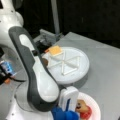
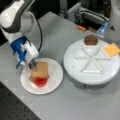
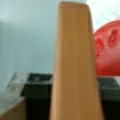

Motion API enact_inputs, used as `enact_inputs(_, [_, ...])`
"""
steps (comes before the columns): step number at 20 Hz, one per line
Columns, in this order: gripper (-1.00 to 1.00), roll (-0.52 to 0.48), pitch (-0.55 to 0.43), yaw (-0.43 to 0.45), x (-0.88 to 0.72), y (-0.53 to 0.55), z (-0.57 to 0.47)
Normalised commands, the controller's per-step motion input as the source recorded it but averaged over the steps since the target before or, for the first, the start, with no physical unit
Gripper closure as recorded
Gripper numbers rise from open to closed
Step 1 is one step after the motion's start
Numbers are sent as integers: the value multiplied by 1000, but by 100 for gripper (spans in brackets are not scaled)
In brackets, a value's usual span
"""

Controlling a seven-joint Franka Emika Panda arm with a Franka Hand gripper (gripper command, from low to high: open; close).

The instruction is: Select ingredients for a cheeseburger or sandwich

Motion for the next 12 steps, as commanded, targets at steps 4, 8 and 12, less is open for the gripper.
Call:
enact_inputs(4, [100,41,-139,46,249,-201,-106])
enact_inputs(8, [100,-4,-161,43,231,-162,-71])
enact_inputs(12, [-100,50,-153,35,189,-101,-38])
